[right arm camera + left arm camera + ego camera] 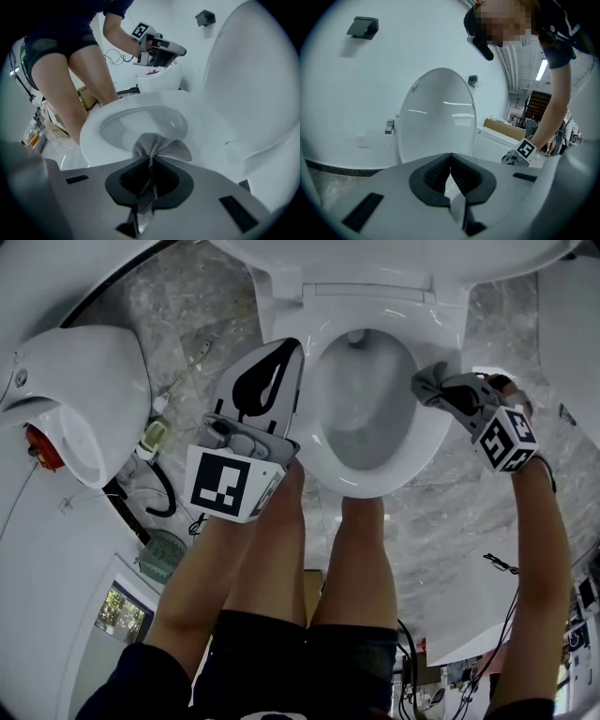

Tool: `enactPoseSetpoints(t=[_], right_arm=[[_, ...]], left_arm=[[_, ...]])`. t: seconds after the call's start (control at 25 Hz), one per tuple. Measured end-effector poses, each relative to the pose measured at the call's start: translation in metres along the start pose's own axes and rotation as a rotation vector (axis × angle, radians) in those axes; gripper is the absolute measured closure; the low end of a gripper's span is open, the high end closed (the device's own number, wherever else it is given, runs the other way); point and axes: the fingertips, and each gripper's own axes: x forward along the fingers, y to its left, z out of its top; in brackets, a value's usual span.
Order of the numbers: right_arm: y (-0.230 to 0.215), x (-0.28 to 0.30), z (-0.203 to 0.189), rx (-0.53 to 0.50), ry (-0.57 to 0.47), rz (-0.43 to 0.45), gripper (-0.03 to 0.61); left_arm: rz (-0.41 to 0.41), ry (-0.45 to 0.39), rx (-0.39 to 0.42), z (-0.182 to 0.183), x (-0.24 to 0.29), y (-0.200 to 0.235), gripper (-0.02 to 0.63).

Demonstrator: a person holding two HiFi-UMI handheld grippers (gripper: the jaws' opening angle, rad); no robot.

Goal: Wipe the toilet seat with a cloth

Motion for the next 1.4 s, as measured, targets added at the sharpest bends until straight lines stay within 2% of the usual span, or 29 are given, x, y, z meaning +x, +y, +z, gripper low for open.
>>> enactPoseSetpoints(t=[0.12, 0.28, 0.4, 0.52, 0.68, 0.8, 1.0, 1.08, 1.16, 1.32, 1.4], right_arm=[[0.002, -0.005, -0.005, 0.044, -0.018, -0.009, 0.543], [-0.055, -0.007, 0.002, 0.13, -0.087, -0.143, 0.543], [-0.087, -0.005, 0.021, 0.11, -0.116, -0.204, 0.543], [-0.096, -0.005, 0.028, 0.123, -0.132, -0.242, 0.543], [-0.092, -0.013, 0.017, 0.231, -0.157, -0.321, 0.543], [-0.088, -0.026, 0.001, 0.399, -0.173, -0.447, 0.543], [-0.093, -0.036, -0.018, 0.842, -0.22, -0.789, 0.543], [-0.098, -0.032, -0.011, 0.946, -0.224, -0.88, 0.543], [-0.105, -0.016, 0.007, 0.966, -0.2, -0.903, 0.543], [-0.121, 0.023, 0.047, 1.006, -0.189, -0.88, 0.545], [-0.118, 0.042, 0.062, 1.004, -0.184, -0.828, 0.545]], left_arm=[[-0.007, -0.006, 0.001, 0.003, 0.002, 0.0, 0.594], [-0.015, -0.003, 0.01, 0.004, 0.004, -0.001, 0.594], [-0.017, -0.005, 0.005, 0.001, 0.003, -0.003, 0.594], [-0.024, -0.001, 0.003, -0.002, 0.003, -0.006, 0.594], [-0.036, 0.039, 0.016, -0.009, -0.001, -0.007, 0.594], [-0.037, 0.054, 0.017, -0.01, -0.003, -0.002, 0.594], [-0.028, -0.012, 0.006, 0.008, 0.004, 0.005, 0.594], [-0.04, -0.012, 0.009, 0.01, 0.005, 0.004, 0.594], [-0.046, -0.007, 0.011, 0.012, 0.005, 0.006, 0.594], [-0.05, 0.0, 0.029, 0.014, 0.002, 0.014, 0.594], [-0.055, 0.008, 0.048, 0.013, -0.002, 0.019, 0.594]])
